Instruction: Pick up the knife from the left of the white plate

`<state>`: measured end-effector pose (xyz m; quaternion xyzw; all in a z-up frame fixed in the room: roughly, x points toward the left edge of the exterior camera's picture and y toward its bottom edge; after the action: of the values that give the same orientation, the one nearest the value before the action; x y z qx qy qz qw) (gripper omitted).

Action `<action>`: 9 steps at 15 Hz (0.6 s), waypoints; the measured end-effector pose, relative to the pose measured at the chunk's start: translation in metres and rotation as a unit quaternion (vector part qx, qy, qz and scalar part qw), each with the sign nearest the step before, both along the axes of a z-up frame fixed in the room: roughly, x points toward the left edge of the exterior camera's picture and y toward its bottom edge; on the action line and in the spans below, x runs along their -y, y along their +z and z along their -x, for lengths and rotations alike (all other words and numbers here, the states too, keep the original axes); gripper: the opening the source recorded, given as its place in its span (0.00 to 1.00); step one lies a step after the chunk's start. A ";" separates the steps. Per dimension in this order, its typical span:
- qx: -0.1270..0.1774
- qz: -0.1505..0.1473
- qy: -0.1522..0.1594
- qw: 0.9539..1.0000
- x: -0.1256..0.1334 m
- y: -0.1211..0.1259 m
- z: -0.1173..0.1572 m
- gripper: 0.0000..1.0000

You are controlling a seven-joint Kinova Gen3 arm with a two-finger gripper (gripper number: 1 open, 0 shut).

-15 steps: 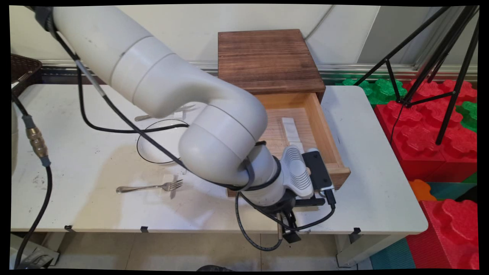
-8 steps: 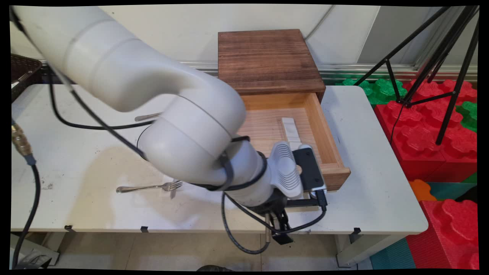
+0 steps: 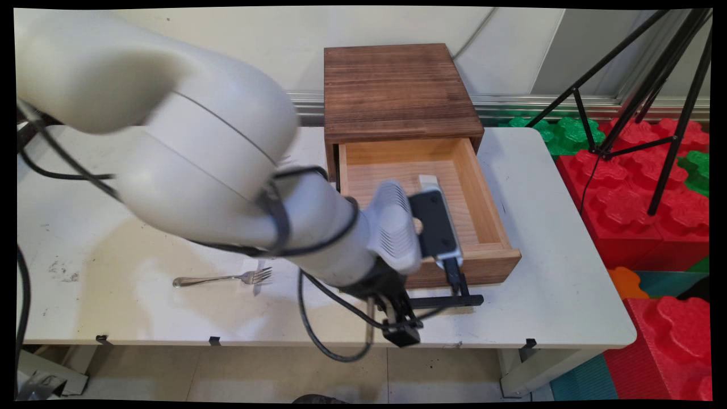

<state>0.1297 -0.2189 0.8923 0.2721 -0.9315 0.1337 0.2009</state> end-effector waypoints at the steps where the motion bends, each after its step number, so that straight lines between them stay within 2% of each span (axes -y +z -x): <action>1: -0.004 0.006 -0.001 1.000 -0.001 0.008 -0.008 1.00; 5: -0.020 0.020 -0.004 1.000 -0.005 0.033 -0.031 1.00; 9: -0.039 0.037 -0.006 0.999 -0.007 0.063 -0.069 1.00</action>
<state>0.1991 -0.2120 0.9549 0.2640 -0.9191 0.1558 0.2476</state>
